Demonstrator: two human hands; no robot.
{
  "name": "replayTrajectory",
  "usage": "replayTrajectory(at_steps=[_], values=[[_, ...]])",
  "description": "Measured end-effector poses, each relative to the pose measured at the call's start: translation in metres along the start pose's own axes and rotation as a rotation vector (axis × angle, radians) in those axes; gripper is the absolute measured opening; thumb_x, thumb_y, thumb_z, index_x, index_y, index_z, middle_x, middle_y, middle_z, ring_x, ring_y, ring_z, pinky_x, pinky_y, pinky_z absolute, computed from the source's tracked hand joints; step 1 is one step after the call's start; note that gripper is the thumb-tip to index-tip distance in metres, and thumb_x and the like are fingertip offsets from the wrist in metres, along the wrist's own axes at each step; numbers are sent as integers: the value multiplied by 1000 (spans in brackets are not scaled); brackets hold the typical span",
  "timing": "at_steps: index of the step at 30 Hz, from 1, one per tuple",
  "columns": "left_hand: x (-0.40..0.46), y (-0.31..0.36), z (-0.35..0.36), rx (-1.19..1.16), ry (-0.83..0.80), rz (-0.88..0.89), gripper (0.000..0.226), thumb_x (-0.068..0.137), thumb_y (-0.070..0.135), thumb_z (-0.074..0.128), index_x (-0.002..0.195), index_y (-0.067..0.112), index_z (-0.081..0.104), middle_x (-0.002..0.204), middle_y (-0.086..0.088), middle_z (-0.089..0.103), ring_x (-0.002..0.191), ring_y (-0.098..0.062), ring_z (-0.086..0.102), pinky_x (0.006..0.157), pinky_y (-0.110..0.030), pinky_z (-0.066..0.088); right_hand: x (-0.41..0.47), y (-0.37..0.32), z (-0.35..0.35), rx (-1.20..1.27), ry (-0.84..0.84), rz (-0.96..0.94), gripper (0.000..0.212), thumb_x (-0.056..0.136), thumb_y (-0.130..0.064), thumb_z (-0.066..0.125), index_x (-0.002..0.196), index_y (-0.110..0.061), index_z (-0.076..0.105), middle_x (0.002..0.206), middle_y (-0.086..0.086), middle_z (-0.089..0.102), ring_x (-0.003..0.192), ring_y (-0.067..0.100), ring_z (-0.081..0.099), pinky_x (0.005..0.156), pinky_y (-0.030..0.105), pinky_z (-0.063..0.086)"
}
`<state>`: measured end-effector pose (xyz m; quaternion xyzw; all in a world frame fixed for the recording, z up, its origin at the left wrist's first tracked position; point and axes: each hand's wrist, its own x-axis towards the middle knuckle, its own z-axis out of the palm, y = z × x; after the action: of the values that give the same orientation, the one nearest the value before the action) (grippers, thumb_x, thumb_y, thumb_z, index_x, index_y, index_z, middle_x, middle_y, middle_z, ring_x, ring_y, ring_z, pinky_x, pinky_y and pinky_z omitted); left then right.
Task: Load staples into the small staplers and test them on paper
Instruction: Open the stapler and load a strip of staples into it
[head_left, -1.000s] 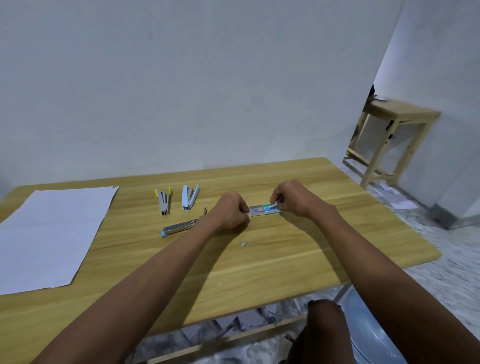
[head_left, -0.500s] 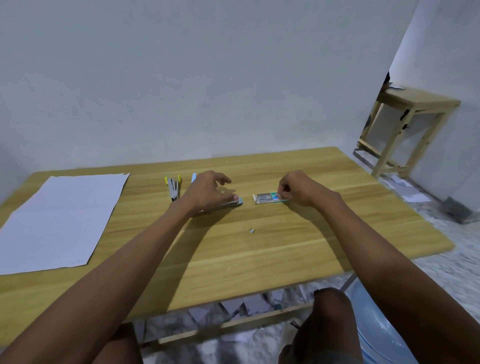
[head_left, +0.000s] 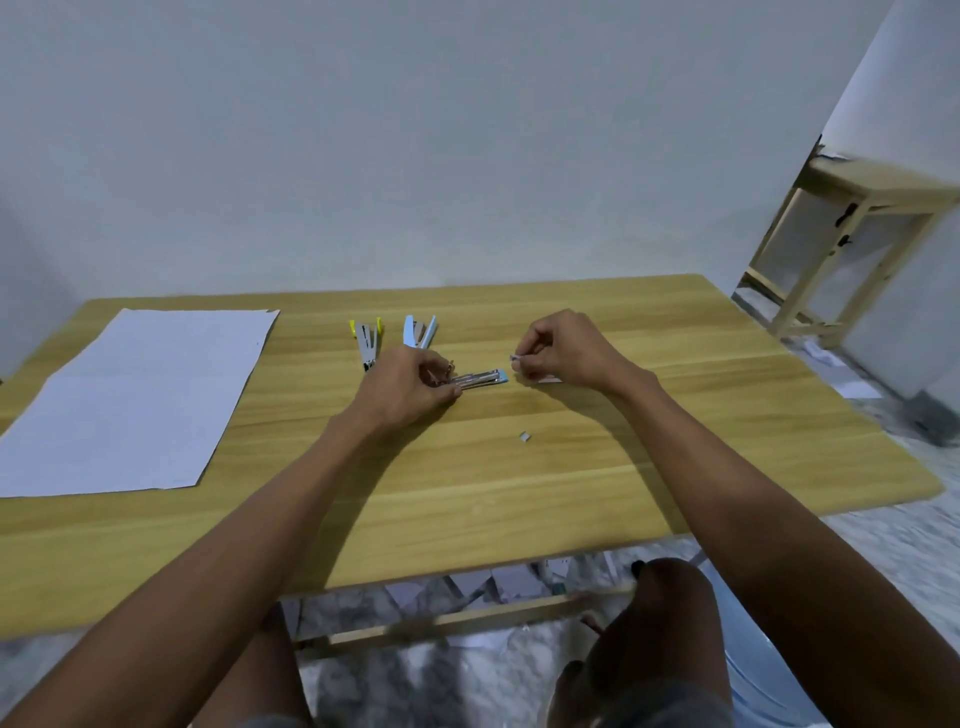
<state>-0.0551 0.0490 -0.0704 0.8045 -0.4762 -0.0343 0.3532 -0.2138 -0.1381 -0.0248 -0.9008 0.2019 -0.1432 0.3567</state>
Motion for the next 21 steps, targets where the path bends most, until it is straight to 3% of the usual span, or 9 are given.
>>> replayTrajectory(at_steps=[5, 9, 12, 14, 16, 19, 21], values=[[-17, -6, 2, -109, 123, 0, 26, 74, 28, 84, 97, 17, 79, 81, 1, 75, 73, -11, 68, 70, -37, 58, 5, -9, 14, 66, -40, -3, 13, 68, -8, 88, 75, -5, 77, 67, 1, 74, 52, -1, 59, 50, 13, 42], [-20, -5, 3, -93, 152, 66, 19, 75, 28, 83, 93, 20, 80, 80, 3, 76, 70, -8, 68, 68, -34, 58, 11, -11, 21, 10, -32, -57, 14, 72, -7, 85, 85, -8, 80, 60, -14, 70, 51, -3, 59, 51, 9, 41], [-19, -6, 3, -114, 139, 57, 19, 75, 26, 83, 93, 18, 80, 79, 4, 77, 70, -8, 69, 68, -35, 57, 11, -13, 25, -155, -79, -165, 29, 74, -9, 85, 102, -7, 77, 84, 2, 75, 73, 8, 68, 66, 9, 49], [-18, -6, 3, -126, 133, 55, 20, 75, 23, 83, 93, 16, 80, 79, 3, 76, 70, -11, 69, 68, -36, 57, 11, -14, 28, -188, -100, -174, 31, 75, -10, 84, 105, -7, 76, 90, 4, 74, 73, 6, 64, 65, 5, 45], [-18, -5, 3, -134, 135, 60, 20, 75, 23, 83, 93, 15, 80, 79, 2, 77, 70, -13, 70, 67, -37, 57, 12, -14, 32, -189, -113, -177, 25, 76, -11, 84, 100, -8, 77, 89, 2, 72, 72, 4, 61, 65, 11, 45], [-19, -6, 3, -136, 134, 68, 20, 76, 23, 83, 94, 15, 80, 79, 2, 77, 69, -10, 69, 67, -35, 58, 10, -13, 38, -197, -104, -194, 17, 78, -15, 82, 94, -13, 78, 86, 0, 71, 77, 15, 64, 70, 33, 54], [-20, -5, 3, -132, 136, 72, 19, 76, 22, 83, 94, 15, 80, 79, 3, 77, 68, -7, 68, 66, -31, 57, 10, -11, 41, -188, -84, -203, 14, 79, -17, 81, 93, -15, 77, 86, -1, 70, 78, 16, 65, 72, 36, 55]])
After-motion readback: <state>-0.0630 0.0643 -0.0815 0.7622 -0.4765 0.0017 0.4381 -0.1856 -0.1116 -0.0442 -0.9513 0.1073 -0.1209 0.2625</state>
